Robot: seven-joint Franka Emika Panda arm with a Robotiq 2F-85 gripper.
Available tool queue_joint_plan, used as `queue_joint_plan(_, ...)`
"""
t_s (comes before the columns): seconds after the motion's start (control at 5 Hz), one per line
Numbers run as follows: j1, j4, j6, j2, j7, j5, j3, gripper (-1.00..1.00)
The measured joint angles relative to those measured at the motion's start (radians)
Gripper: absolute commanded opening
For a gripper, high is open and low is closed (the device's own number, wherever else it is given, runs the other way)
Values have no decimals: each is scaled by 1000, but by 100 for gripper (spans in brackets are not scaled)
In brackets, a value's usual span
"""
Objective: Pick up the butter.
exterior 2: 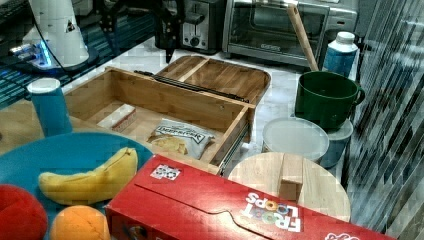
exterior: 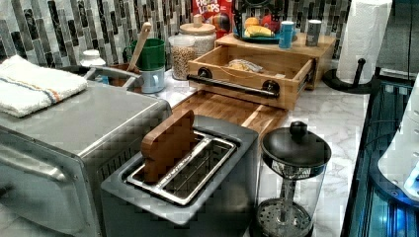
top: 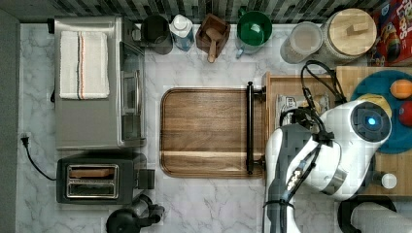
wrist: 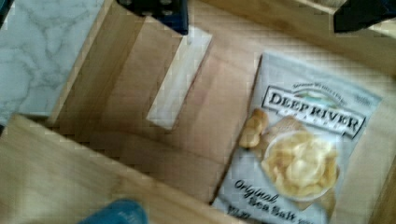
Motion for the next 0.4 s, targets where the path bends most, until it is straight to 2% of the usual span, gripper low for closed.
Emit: queue_joint_plan(0.4, -31, -49, 171, 2, 198, -67, -42, 100)
